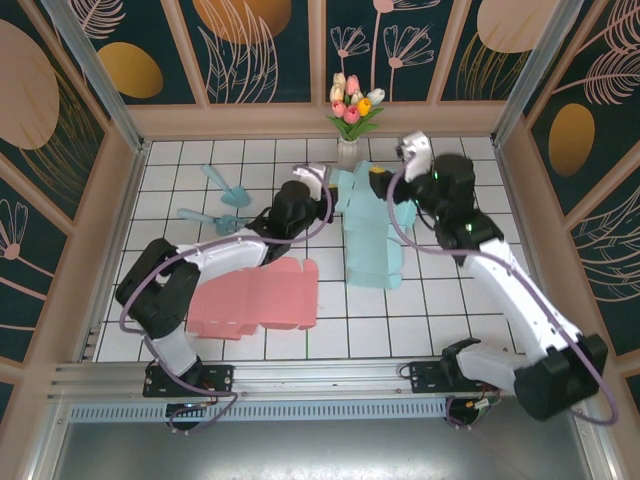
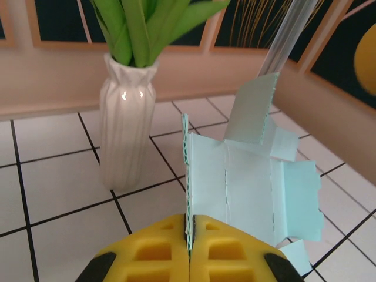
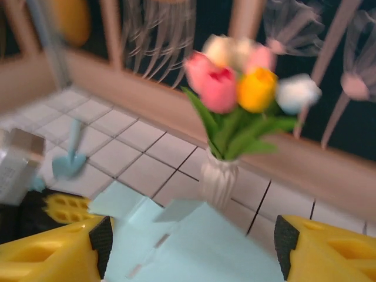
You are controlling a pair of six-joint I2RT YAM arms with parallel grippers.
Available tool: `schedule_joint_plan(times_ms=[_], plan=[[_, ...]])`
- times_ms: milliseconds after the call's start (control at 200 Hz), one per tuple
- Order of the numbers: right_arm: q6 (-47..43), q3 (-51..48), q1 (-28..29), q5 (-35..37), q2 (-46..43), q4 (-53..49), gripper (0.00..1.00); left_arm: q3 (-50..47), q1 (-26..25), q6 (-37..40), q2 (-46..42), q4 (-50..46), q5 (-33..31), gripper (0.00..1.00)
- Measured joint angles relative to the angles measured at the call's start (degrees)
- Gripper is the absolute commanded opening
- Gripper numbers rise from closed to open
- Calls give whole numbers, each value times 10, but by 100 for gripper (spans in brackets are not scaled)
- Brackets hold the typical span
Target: Fold the paper box
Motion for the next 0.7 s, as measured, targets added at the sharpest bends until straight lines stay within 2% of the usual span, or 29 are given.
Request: schedule_joint_plan(times_ms=[130,170,205,295,470,701], plan=[[-194,118,-30,-97,73,-119,74,-88,0,9,-30,117,0,0],[-241,141,-47,-124,87,-153,68,-108,0,14,-33,149,-1,0],[-276,158,-63,-140,97,-178,63,-122,0,20,-33,172,-2,0],[-348,196,-99,-156,124,-234,61,-148,0,34,-33,218,-3,0],[-428,226,-108,-155,178,-309,59,-161,0,57,-33,277,-12,0],[-469,227,-107,-129,241,-359,58,-163,0,82,-32,308,-16,0]])
